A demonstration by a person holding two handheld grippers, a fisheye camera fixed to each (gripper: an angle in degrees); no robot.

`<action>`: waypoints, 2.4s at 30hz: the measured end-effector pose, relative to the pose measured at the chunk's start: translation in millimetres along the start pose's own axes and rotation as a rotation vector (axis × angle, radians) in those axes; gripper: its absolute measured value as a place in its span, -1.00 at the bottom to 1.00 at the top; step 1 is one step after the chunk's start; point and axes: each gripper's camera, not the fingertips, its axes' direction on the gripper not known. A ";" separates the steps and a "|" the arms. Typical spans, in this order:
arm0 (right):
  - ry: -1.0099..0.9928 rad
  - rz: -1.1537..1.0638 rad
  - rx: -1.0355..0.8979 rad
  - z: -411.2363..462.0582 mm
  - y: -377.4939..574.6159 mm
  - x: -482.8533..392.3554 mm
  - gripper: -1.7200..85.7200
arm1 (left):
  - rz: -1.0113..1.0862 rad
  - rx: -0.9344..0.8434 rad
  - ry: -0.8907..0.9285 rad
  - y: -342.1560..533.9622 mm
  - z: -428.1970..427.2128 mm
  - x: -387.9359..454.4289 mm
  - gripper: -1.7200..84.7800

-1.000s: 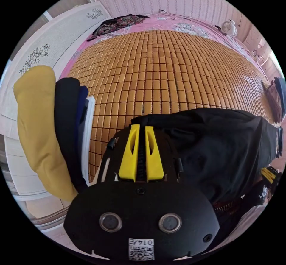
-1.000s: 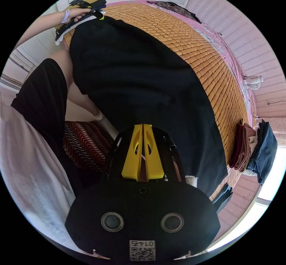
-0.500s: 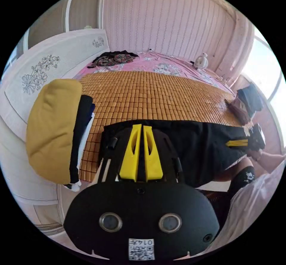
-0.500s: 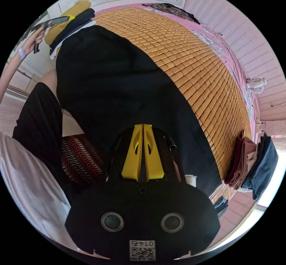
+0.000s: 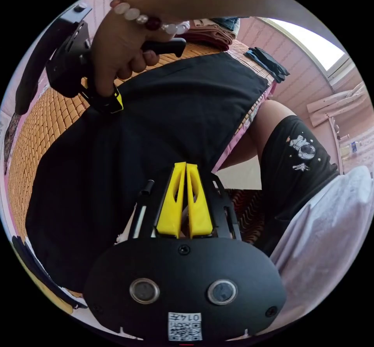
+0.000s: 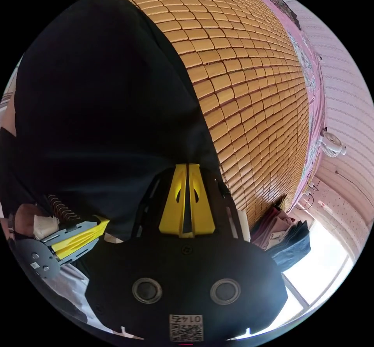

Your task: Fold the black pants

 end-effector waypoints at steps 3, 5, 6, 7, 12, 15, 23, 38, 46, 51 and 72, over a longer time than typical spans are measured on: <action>-0.081 0.058 0.008 1.0 6.8 19.5 -0.98 | 0.007 -0.086 -0.022 -11.5 2.6 5.7 -0.98; -0.119 0.038 0.014 2.0 15.7 29.6 -0.98 | 0.037 -0.134 0.002 -13.9 6.9 12.6 -0.98; -0.128 0.039 0.016 2.3 18.0 32.0 -0.98 | 0.051 -0.160 0.002 -13.1 14.0 17.2 -0.98; -0.144 0.048 0.017 3.1 22.4 36.6 -0.98 | 0.058 -0.148 -0.009 -12.1 15.4 19.1 -0.98; -0.141 0.096 0.038 5.5 45.5 45.5 -0.98 | 0.000 -0.133 0.055 -12.1 24.1 9.9 -0.98; -0.163 0.175 0.120 6.6 72.4 54.6 -0.98 | -0.005 -0.109 0.055 -10.3 21.2 9.5 -0.98; -0.292 0.503 0.475 27.1 282.3 84.2 -0.97 | -0.181 -0.065 0.118 34.3 -8.2 -13.2 -0.98; -0.471 1.558 0.244 183.4 630.1 142.9 -0.66 | -0.628 0.047 -0.051 102.6 -49.8 -95.9 -0.98; -0.489 1.552 0.215 190.2 663.5 143.2 -0.86 | -0.623 -0.125 -0.123 101.3 -8.5 -106.1 -0.98; -0.538 1.544 0.282 190.8 691.7 139.8 -0.92 | -0.570 -0.166 -0.154 95.5 -8.7 -107.5 -0.98; -0.450 0.689 1.373 -117.1 705.9 150.2 -0.92 | -0.387 0.106 0.313 33.9 -10.2 -80.3 -0.98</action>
